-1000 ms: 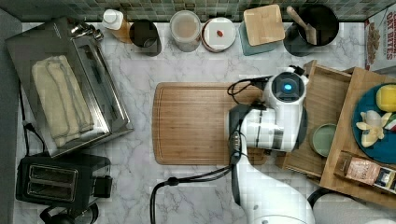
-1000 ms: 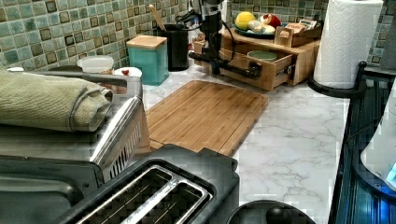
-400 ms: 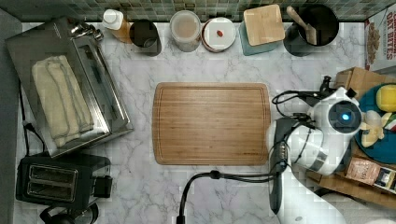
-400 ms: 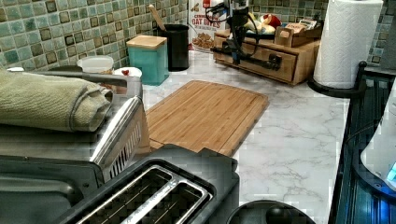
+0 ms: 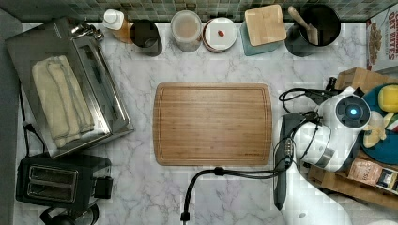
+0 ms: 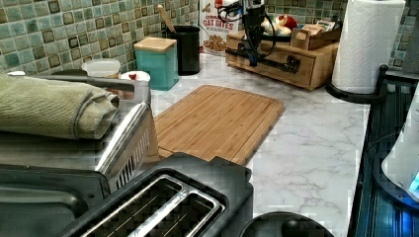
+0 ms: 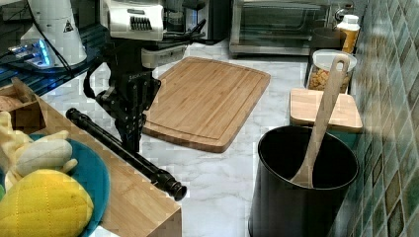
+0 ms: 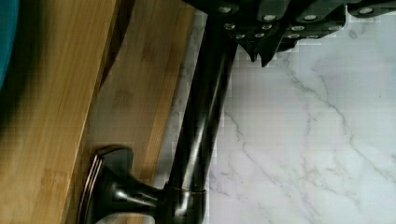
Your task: Close the drawer.
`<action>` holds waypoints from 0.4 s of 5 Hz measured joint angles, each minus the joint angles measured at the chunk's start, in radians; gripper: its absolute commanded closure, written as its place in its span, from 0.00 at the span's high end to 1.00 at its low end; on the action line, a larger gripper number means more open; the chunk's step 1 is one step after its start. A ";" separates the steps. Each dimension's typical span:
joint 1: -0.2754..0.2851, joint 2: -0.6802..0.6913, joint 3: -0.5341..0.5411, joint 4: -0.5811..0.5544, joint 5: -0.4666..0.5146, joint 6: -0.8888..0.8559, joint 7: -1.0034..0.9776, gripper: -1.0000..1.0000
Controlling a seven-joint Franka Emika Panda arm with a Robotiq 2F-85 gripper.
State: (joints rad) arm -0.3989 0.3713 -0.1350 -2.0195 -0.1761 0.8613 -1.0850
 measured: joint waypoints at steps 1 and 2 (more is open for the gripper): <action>0.019 0.015 -0.015 0.028 0.001 -0.040 0.001 0.00; 0.027 0.023 -0.020 0.041 -0.004 -0.056 0.001 0.00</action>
State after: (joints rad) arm -0.3721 0.3940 -0.1552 -1.9785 -0.1803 0.8057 -1.0840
